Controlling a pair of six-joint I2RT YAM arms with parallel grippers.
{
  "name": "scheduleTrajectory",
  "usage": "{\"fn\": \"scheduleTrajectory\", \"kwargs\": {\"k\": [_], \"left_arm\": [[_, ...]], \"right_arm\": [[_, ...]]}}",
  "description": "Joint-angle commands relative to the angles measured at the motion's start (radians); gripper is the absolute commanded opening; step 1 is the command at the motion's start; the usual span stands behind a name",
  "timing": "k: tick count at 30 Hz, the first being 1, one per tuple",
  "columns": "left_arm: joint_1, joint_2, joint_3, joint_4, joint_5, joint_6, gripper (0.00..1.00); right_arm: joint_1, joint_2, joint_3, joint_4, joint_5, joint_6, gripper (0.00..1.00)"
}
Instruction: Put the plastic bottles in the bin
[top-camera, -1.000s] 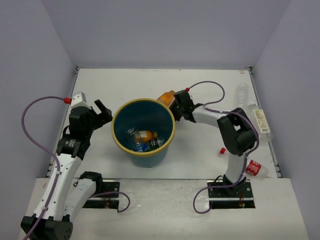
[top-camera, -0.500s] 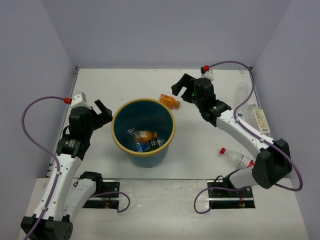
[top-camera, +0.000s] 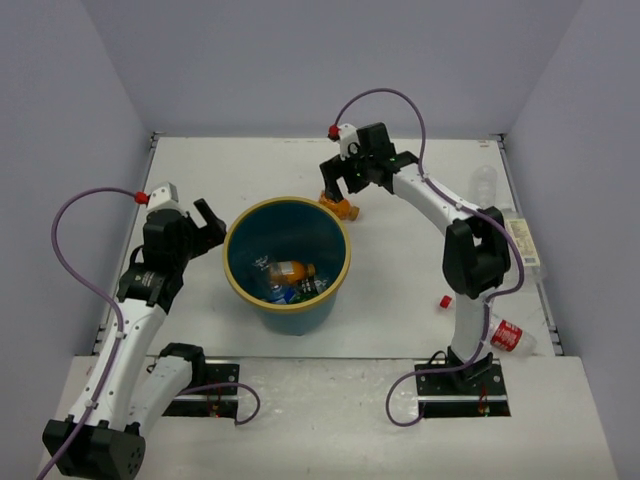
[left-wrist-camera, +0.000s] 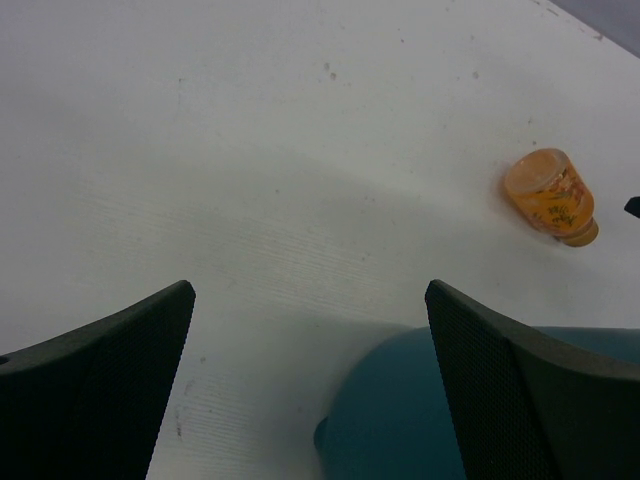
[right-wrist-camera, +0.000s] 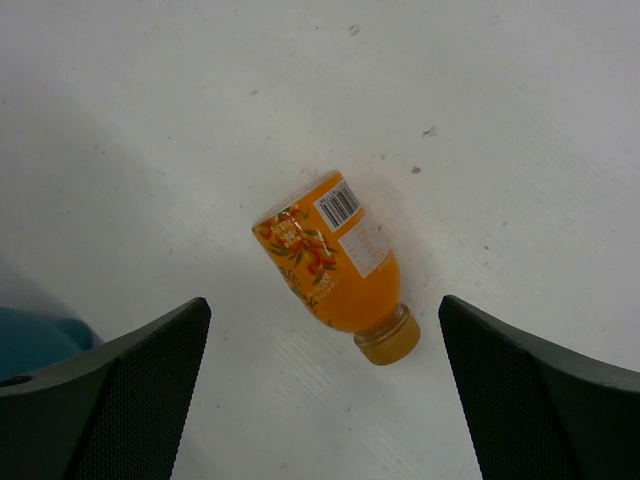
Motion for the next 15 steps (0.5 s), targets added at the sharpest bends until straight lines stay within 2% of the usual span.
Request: {"fn": "scheduleTrajectory", "kwargs": {"k": [1, 11, 12, 15], "left_arm": [[0.006, 0.021, 0.015, 0.024, 0.018, 0.016, 1.00], [0.005, 0.038, 0.016, 0.029, -0.005, 0.017, 1.00], [0.004, 0.040, 0.017, 0.029, -0.005, 0.017, 1.00], [0.005, 0.043, 0.022, 0.027, -0.006, 0.019, 1.00]], "right_arm": [[0.001, 0.116, 0.135, -0.127, -0.094, -0.092, 0.99], [0.001, 0.338, 0.290, -0.217, -0.099, 0.013, 0.98], [0.001, 0.344, 0.287, -0.215, -0.090, 0.019, 0.95], [0.001, 0.355, 0.278, -0.190, -0.081, 0.054, 0.69]]}}
